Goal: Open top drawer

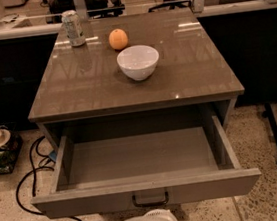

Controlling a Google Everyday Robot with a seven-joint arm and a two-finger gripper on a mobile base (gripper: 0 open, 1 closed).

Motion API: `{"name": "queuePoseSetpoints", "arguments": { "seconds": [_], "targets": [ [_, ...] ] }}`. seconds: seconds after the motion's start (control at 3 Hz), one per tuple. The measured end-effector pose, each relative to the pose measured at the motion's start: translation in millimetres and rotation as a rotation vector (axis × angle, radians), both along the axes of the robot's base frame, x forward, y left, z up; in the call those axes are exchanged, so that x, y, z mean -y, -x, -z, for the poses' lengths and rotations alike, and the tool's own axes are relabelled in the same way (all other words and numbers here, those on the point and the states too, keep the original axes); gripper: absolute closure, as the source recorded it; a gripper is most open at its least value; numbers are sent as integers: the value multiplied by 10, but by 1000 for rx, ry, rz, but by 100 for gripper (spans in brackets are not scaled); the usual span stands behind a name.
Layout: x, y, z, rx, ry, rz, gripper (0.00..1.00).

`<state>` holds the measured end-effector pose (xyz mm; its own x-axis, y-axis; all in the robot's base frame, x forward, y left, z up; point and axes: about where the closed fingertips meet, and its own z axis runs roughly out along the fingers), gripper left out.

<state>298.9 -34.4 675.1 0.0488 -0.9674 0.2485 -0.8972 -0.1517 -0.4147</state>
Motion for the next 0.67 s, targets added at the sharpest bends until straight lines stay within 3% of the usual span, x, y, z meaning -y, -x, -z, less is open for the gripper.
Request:
{"name": "queuePoseSetpoints", "arguments": {
  "seconds": [0.67],
  "targets": [
    [-4, 43, -21, 20, 13, -4, 87]
  ]
}}
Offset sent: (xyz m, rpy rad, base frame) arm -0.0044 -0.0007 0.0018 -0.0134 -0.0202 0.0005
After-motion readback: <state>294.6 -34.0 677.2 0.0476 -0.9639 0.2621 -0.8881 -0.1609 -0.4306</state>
